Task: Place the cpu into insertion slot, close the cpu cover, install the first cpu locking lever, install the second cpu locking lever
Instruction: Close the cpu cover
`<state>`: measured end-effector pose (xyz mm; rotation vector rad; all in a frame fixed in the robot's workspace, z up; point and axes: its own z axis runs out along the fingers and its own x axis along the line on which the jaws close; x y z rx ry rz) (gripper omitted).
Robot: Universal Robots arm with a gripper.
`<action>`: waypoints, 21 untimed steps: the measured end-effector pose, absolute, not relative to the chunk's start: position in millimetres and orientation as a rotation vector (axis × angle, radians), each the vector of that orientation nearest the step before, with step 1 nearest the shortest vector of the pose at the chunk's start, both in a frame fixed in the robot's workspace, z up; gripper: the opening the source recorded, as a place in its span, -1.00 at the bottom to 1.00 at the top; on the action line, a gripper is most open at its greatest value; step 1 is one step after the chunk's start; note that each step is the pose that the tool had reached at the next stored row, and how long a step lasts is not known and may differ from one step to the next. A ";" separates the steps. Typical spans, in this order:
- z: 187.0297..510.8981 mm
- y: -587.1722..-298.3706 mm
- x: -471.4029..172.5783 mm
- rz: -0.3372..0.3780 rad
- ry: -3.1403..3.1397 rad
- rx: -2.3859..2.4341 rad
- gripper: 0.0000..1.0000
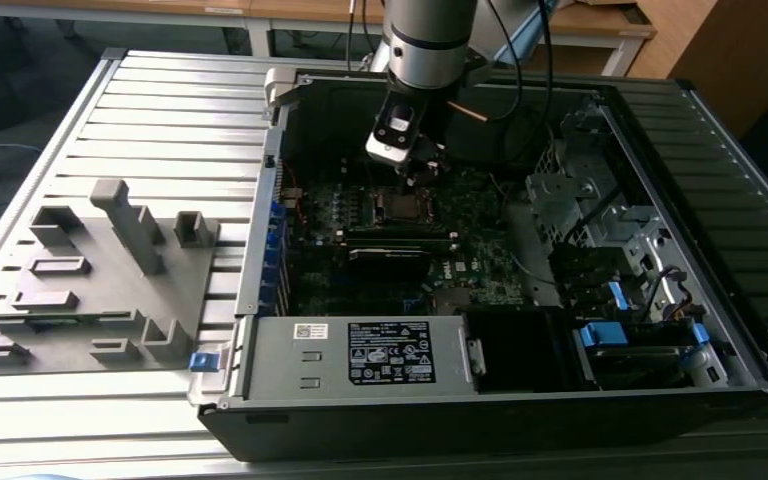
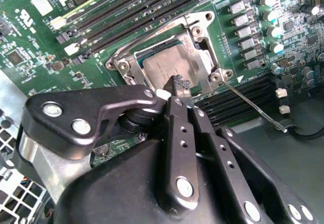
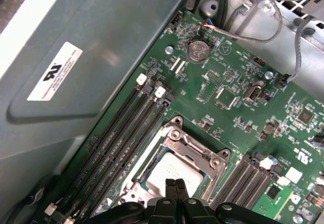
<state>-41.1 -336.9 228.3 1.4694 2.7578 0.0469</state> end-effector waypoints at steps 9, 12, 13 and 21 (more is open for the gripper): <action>228.3 -336.9 -41.1 0.047 2.785 1.418 -0.79; 228.3 -336.9 -41.1 0.047 2.789 1.411 -0.79; 228.3 -336.9 -41.1 0.047 2.795 1.399 -0.79; 228.3 -336.9 -41.1 0.048 2.820 1.350 -0.79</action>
